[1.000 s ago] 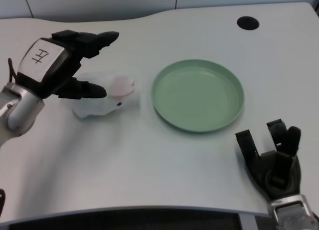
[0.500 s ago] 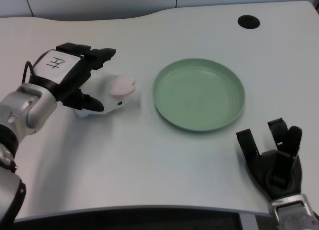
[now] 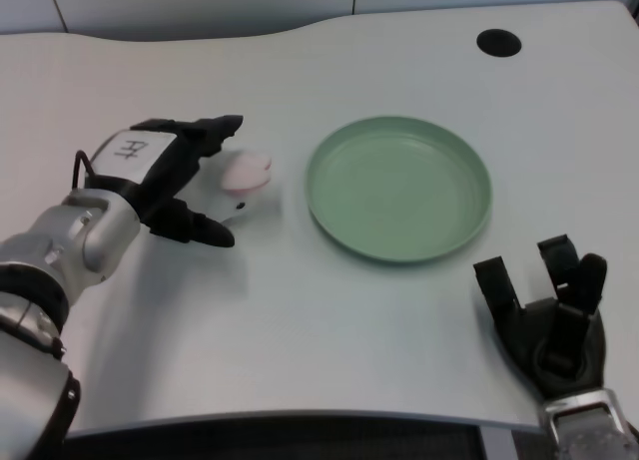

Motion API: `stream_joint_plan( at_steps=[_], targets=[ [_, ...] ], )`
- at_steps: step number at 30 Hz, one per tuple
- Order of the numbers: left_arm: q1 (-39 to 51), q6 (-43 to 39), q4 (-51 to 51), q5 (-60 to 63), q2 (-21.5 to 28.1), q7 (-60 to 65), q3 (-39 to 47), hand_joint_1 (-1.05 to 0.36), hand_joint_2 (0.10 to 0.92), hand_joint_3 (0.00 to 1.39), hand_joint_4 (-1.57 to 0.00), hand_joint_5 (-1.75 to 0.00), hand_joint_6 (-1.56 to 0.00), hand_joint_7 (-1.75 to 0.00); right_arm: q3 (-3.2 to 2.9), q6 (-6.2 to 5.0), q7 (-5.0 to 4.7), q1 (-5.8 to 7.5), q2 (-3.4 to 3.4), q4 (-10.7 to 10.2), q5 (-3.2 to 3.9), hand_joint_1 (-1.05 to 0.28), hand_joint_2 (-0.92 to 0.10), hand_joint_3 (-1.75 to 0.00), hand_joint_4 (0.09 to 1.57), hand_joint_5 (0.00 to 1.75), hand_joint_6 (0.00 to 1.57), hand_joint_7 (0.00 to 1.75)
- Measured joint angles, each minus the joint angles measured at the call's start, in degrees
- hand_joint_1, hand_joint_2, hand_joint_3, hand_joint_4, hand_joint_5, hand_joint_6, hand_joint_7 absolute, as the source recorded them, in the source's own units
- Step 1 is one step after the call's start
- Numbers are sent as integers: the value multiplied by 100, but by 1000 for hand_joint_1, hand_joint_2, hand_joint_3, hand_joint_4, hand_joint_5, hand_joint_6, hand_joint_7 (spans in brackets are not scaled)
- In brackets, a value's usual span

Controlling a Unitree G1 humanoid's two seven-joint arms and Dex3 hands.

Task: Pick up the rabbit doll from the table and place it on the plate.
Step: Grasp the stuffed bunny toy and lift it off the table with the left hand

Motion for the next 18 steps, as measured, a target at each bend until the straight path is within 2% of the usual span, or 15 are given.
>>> stream_joint_plan(
  at_steps=[2, 7, 8, 10, 12, 18],
  targets=[
    [41, 79, 19, -2, -68, 13, -37, -870, 758, 0, -251, -39, -184, -17, 21, -7, 42, 6, -1, -14, -3, -543, -921, -180, 776, 1746, 610, 1724],
    [38, 185, 22, -1, -71, 84, -152, -838, 741, 0, -260, -37, -193, -12, 78, -68, 70, 19, 0, -23, -5, -541, -921, -188, 775, 1746, 599, 1738],
    [35, 227, 22, 42, -71, 136, -216, -537, 691, 4, -418, -76, -330, -36, 80, -67, 74, 29, 1, -43, 1, -533, -921, -173, 770, 1746, 593, 1741],
    [35, 366, 24, 191, -70, 288, -408, -357, 670, 5, -517, -78, -418, -33, 81, -54, 91, 66, 11, -113, 22, -528, -921, -165, 768, 1746, 589, 1744],
    [34, 437, 25, 288, -69, 409, -531, -322, 667, 4, -539, -72, -438, -28, 82, -14, 109, 97, 21, -180, 45, -527, -921, -163, 767, 1746, 588, 1745],
    [19, 469, 25, 291, -69, 495, -623, -309, 667, 2, -558, -51, -451, -15, 90, 27, 114, 120, 32, -233, 50, -527, -921, -162, 767, 1746, 587, 1746]
  ],
)
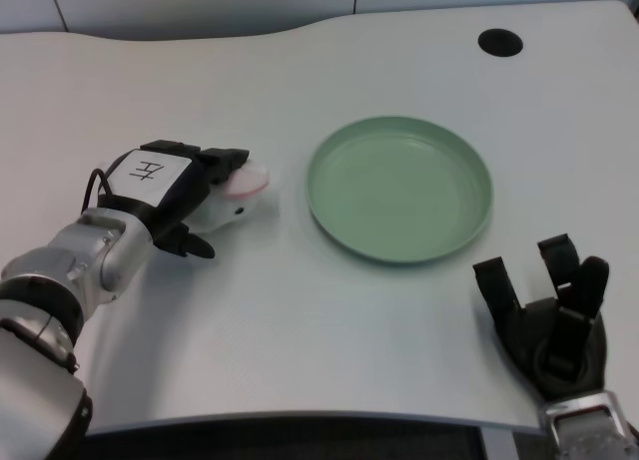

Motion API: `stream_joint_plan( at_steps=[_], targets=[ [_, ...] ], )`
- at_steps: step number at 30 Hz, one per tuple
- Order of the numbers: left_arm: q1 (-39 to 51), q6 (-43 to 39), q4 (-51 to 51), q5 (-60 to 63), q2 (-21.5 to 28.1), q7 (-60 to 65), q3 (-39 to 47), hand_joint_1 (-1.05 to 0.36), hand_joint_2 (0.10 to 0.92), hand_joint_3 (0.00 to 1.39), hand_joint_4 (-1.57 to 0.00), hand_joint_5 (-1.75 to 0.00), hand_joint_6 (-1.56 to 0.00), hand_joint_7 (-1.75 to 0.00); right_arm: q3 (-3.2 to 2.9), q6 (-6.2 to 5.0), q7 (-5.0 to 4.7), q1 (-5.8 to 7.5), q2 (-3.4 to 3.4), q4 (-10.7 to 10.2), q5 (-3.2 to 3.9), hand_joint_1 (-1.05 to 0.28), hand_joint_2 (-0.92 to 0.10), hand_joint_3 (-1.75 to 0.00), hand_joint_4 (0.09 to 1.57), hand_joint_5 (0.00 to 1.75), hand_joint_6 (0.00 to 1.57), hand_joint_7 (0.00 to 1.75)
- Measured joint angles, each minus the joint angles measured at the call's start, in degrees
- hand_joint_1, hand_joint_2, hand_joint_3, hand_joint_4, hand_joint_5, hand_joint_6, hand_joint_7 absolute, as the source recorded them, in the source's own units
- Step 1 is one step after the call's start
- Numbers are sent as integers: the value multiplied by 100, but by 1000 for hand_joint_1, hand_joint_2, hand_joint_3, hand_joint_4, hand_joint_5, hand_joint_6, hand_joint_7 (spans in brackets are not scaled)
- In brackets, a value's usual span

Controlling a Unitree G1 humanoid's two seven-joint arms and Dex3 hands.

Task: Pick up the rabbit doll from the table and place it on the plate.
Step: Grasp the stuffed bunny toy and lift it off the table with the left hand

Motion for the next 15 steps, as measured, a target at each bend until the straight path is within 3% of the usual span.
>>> stream_joint_plan(
  at_steps=[1, 2, 5, 7, 10, 13, 15],
  targets=[
    [0, 0, 0, -1, 0, 3, -5, -309, 667, 2, -559, -48, -451, -13, 1, 6, 0, 2, 0, -4, 0, -527, -921, -162, 767, 1746, 587, 1746],
    [-10, 74, 2, 173, 10, 237, -183, -181, 742, 14, -775, -135, -709, -74, 4, 9, 11, 22, 4, -40, 3, -539, -921, -168, 764, 1746, 586, 1746],
    [-23, 436, 23, 1013, 111, 1297, -967, -155, 830, 16, -929, -164, -948, -74, 13, 13, 92, 160, 55, -228, 19, -555, -921, -183, 758, 1746, 581, 1746],
    [-41, 625, 52, 1238, 187, 1458, -1188, -166, 841, 11, -983, -177, -1014, -75, 21, 15, 130, 225, 96, -342, 34, -560, -921, -189, 757, 1746, 580, 1746],
    [-92, 664, 83, 1260, 252, 1657, -1265, -152, 806, 1, -1110, -243, -1130, -108, 27, 58, 138, 256, 100, -407, 66, -567, -921, -189, 753, 1746, 579, 1746],
    [-94, 616, 100, 1221, 291, 1697, -1248, -129, 811, 0, -1046, -475, -1178, -47, 29, 67, 136, 268, 99, -429, 71, -566, -921, -173, 770, 1746, 595, 1746],
    [-95, 584, 102, 1180, 298, 1698, -1199, -86, 807, 1, -895, -944, -1230, -49, 30, 79, 135, 274, 101, -436, 83, -567, -921, -166, 771, 1746, 598, 1746]
  ],
)
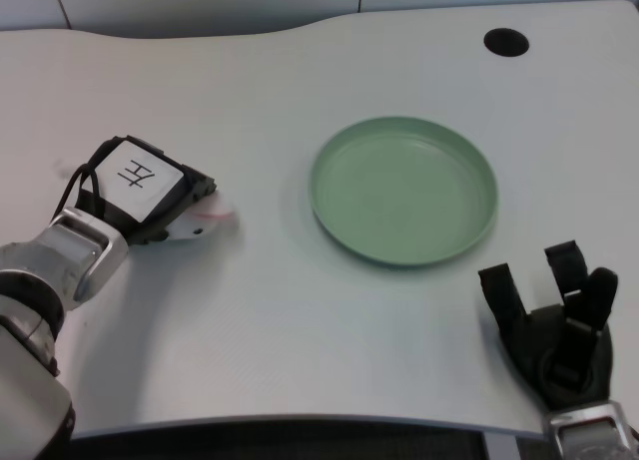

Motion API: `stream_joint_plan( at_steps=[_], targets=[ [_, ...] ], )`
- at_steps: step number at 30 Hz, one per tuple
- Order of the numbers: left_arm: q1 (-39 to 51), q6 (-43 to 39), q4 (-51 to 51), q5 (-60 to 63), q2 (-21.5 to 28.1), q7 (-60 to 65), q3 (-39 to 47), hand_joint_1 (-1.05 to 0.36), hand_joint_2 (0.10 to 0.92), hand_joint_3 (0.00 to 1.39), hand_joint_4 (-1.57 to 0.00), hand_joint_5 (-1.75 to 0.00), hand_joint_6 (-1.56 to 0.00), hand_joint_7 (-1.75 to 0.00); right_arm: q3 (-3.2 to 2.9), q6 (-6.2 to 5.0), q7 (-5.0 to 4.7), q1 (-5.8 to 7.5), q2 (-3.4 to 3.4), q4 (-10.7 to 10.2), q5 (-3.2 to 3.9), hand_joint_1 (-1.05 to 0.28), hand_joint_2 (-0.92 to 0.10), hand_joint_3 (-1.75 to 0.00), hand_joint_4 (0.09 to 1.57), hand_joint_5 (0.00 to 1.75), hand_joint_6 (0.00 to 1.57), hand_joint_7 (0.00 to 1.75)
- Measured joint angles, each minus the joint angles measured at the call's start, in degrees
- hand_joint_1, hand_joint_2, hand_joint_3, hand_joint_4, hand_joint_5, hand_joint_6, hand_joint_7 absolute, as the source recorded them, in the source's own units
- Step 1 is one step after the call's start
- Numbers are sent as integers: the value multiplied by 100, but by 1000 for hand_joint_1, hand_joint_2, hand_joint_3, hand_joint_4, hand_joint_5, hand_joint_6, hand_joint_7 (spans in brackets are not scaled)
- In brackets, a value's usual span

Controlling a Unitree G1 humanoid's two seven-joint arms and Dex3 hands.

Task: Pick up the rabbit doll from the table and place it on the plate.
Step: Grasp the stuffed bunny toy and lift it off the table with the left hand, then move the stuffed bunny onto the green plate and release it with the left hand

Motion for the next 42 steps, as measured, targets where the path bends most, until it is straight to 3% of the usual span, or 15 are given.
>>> stream_joint_plan(
  at_steps=[2, 5, 9, 12, 16, 20, 23, 27, 29, 35, 38, 42],
  targets=[
    [-1, -17, 0, -62, 0, 4, 34, -80, 808, 2, -834, -1060, -1228, -41, -1, 35, -2, 1, -1, -6, 19, -568, -921, -161, 771, 1746, 600, 1746],
    [0, -80, 5, -132, 0, 14, 112, -101, 791, 2, -859, -973, -1227, -27, 0, 70, -12, 5, -1, -12, 64, -575, -921, -154, 773, 1746, 609, 1746],
    [3, -289, 18, -204, 1, 207, 157, -79, 773, 3, -884, -915, -1238, -25, 8, 52, -14, 6, -3, -7, 65, -565, -921, -158, 777, 1746, 605, 1746],
    [-19, -648, -2, -441, -41, 227, 359, -81, 768, 1, -834, -1098, -1242, -19, 8, -2, -13, -13, -11, 48, 65, -561, -921, -165, 775, 1746, 597, 1746],
    [-149, -921, -45, -547, -106, 300, 466, -100, 779, 3, -771, -1239, -1221, -13, -5, -62, -19, -90, -34, 201, 68, -551, -921, -153, 765, 1746, 595, 1746],
    [-374, -1195, -83, -739, -206, 300, 680, -114, 791, 3, -726, -1320, -1202, -7, -41, -57, -109, -265, -136, 517, 78, -546, -921, -142, 760, 1746, 599, 1746],
    [-453, -1264, -96, -747, -234, 302, 738, -92, 797, 4, -724, -1335, -1203, -7, -52, -65, -143, -334, -173, 661, 76, -543, -921, -126, 774, 1746, 610, 1746],
    [-546, -1361, -99, -778, -364, 308, 791, -71, 792, 3, -731, -1325, -1213, -12, -79, -84, -369, -496, -261, 920, 43, -539, -921, -98, 797, 1746, 627, 1740],
    [-629, -1420, -118, -820, -412, 308, 820, -72, 788, 2, -738, -1309, -1218, -14, -87, -118, -423, -535, -289, 978, 20, -539, -921, -94, 802, 1746, 632, 1734],
    [-671, -1549, -132, -903, -456, 308, 929, -115, 776, 0, -768, -1223, -1231, -19, -150, -126, -430, -572, -302, 1050, -12, -541, -921, -80, 791, 1746, 653, 1691],
    [-675, -1699, -134, -1180, -680, 214, 1156, -161, 841, 13, -707, -1350, -1202, -4, -156, -185, -458, -587, -303, 1087, -78, -551, -921, -79, 803, 1746, 674, 1679],
    [-685, -1831, -154, -1321, -1059, 176, 1277, -143, 843, 5, -731, -1273, -1198, -1, -157, -231, -481, -617, -267, 1126, -119, -550, -921, -89, 805, 1746, 674, 1678]
  ],
)
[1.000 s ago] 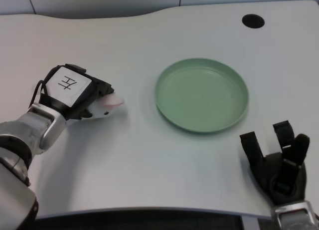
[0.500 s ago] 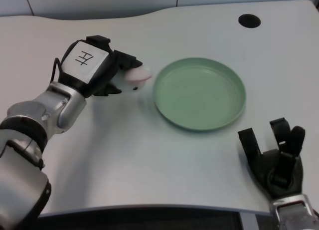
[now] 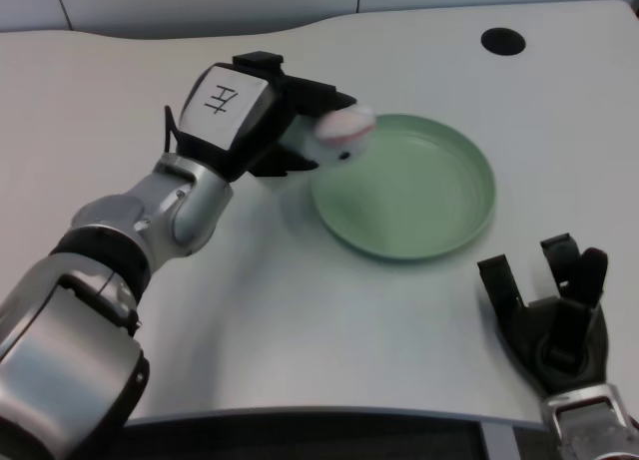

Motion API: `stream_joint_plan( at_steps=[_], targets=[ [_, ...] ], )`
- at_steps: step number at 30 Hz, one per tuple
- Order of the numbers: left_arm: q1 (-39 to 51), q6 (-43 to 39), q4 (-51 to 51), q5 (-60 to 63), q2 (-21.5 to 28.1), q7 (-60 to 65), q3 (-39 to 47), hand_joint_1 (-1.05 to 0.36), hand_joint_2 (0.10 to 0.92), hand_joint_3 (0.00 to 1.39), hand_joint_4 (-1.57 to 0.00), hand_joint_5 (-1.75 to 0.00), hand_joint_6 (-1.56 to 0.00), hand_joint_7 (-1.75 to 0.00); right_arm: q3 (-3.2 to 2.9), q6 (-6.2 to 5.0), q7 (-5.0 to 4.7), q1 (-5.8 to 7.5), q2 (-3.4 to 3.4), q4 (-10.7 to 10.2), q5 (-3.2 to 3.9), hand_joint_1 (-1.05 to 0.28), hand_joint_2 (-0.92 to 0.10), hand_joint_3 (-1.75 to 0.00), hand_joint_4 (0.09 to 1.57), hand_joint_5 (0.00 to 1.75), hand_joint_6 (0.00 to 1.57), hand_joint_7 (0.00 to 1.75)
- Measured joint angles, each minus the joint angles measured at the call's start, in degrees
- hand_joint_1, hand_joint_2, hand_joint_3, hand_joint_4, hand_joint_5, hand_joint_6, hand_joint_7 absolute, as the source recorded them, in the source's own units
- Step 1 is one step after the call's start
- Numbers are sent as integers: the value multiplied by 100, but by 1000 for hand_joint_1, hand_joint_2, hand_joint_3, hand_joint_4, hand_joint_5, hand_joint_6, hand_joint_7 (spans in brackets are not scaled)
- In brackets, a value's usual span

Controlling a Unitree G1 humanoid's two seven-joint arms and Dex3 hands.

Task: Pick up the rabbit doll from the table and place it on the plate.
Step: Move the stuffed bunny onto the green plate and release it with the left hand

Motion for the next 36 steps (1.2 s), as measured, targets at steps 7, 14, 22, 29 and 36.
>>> stream_joint_plan(
  at_steps=[7, 14, 22, 29, 36],
  targets=[
    [-109, -86, -5, -30, -443, 14, 59, -134, 826, 0, -744, -1360, -1202, -4, -15, -54, -28, -9, 53, 2, -7, -550, -921, -94, 807, 1746, 674, 1673],
    [-149, -131, 2, 7, -754, 85, 18, -116, 820, 3, -682, -1485, -1222, -16, -32, -169, -27, -9, 115, -12, -5, -545, -921, -112, 804, 1746, 646, 1719],
    [-165, -29, 30, 21, -878, 81, -17, -223, 870, 8, -600, -1154, -1077, -7, -60, -194, -5, 1, 135, -32, 8, -545, -921, -114, 790, 1746, 634, 1700],
    [-163, 593, 91, 28, -898, -350, -79, -553, 920, 42, -270, -412, -484, -1, -73, -153, 121, 54, 171, -118, 44, -556, -921, -100, 798, 1746, 645, 1701],
    [-138, 960, 90, 136, -879, -391, -214, -773, 921, 257, -84, -240, -230, 0, -80, -102, 214, 73, 187, -153, 50, -556, -921, -126, 772, 1746, 618, 1712]
  ],
)
